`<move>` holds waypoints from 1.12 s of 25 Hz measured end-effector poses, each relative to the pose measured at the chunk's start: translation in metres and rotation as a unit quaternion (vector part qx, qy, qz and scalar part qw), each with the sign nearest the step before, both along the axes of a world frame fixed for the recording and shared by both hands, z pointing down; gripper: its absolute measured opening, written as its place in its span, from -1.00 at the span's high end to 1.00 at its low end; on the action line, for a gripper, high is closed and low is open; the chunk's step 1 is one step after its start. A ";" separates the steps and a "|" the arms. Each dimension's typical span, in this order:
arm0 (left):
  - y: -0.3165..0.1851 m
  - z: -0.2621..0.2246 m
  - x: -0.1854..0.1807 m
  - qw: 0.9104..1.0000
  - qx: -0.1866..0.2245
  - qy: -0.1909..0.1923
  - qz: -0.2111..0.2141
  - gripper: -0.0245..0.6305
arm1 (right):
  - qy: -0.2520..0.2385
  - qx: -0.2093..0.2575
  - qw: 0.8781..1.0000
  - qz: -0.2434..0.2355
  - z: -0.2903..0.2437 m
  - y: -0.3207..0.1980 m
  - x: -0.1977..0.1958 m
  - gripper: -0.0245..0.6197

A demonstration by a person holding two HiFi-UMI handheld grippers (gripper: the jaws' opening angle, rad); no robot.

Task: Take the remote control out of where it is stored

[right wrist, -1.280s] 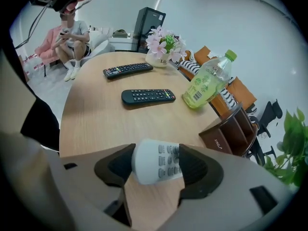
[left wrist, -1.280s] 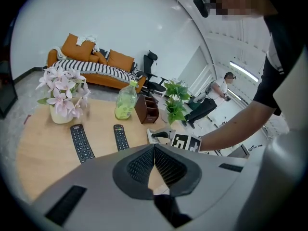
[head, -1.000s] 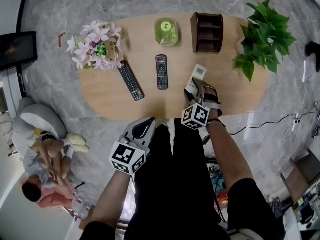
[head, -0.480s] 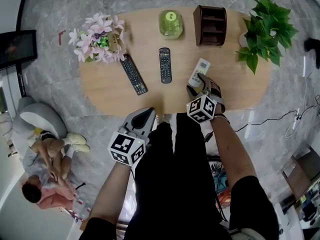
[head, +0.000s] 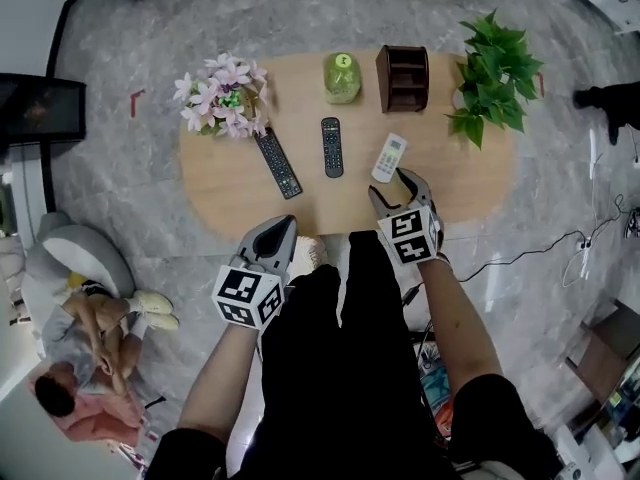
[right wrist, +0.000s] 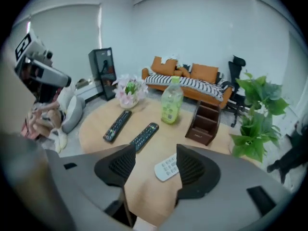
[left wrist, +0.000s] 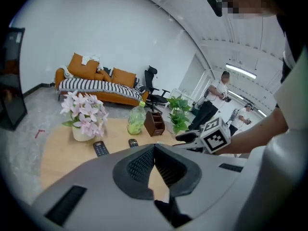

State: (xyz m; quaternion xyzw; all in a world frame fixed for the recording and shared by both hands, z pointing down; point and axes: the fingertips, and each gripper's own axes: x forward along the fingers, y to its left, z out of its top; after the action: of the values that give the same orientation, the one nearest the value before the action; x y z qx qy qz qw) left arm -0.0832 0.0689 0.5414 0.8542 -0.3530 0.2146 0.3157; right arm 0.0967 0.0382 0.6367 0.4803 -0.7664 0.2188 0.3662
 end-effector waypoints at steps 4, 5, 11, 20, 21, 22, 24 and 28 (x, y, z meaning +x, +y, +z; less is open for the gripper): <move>-0.001 -0.053 -0.033 0.999 0.035 -0.005 -0.039 0.91 | -0.067 0.034 0.992 0.106 -0.075 0.012 0.011 0.48; -0.002 -0.069 -0.041 0.998 0.044 -0.001 -0.045 0.91 | -0.077 0.042 0.988 0.131 -0.093 0.017 0.016 0.63; -0.028 -0.166 -0.078 0.990 0.126 0.010 -0.067 0.91 | -0.130 0.108 0.963 0.211 -0.205 0.039 0.043 0.84; -0.014 -0.269 -0.075 0.971 0.222 0.044 -0.076 0.91 | -0.171 0.245 0.932 0.205 -0.342 0.070 0.069 0.83; -0.009 -0.276 -0.072 0.970 0.224 0.050 -0.076 0.91 | -0.172 0.256 0.930 0.201 -0.353 0.075 0.071 0.84; -0.004 -0.283 -0.069 0.969 0.226 0.057 -0.077 0.91 | -0.175 0.266 0.927 0.196 -0.364 0.079 0.074 0.83; 0.004 -0.296 -0.059 0.966 0.235 0.066 -0.084 0.91 | -0.189 0.281 0.922 0.189 -0.383 0.087 0.083 0.83; 0.017 -0.320 -0.037 0.956 0.264 0.081 -0.102 0.91 | -0.215 0.306 0.908 0.187 -0.411 0.103 0.108 0.84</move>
State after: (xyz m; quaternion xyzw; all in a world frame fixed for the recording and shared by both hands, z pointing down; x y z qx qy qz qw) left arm -0.1202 0.0856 0.2216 0.8810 -0.4558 0.0105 0.1263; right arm 0.2048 0.1409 0.2258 0.6449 -0.7518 0.1358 -0.0197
